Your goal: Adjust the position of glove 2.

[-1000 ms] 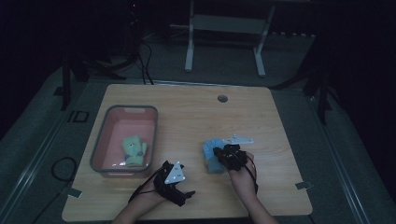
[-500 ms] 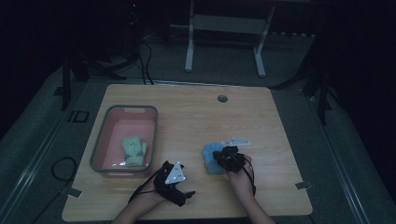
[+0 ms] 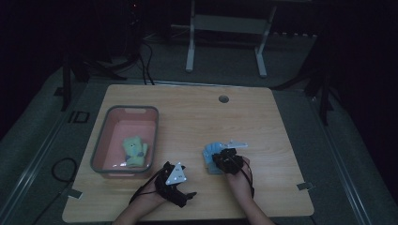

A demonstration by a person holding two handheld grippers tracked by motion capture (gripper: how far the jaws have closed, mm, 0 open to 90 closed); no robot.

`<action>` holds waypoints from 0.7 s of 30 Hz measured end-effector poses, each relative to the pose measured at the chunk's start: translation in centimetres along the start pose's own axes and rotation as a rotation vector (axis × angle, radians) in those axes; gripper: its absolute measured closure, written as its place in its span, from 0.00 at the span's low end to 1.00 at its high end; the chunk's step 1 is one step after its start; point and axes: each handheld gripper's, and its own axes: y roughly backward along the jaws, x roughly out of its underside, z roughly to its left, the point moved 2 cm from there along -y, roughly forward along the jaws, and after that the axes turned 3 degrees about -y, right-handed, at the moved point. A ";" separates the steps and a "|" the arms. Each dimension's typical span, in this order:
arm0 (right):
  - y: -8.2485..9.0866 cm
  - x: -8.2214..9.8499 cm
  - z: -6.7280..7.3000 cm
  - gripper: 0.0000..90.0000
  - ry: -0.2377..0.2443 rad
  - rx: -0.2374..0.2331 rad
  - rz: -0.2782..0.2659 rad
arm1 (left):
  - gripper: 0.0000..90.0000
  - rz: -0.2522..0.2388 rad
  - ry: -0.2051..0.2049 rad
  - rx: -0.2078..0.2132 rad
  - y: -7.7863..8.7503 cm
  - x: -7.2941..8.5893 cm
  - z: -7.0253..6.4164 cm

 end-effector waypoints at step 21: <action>2.6 -0.9 -2.1 0.16 0.086 -0.152 -0.026 | 0.03 -0.021 0.019 -0.040 0.1 -0.7 0.1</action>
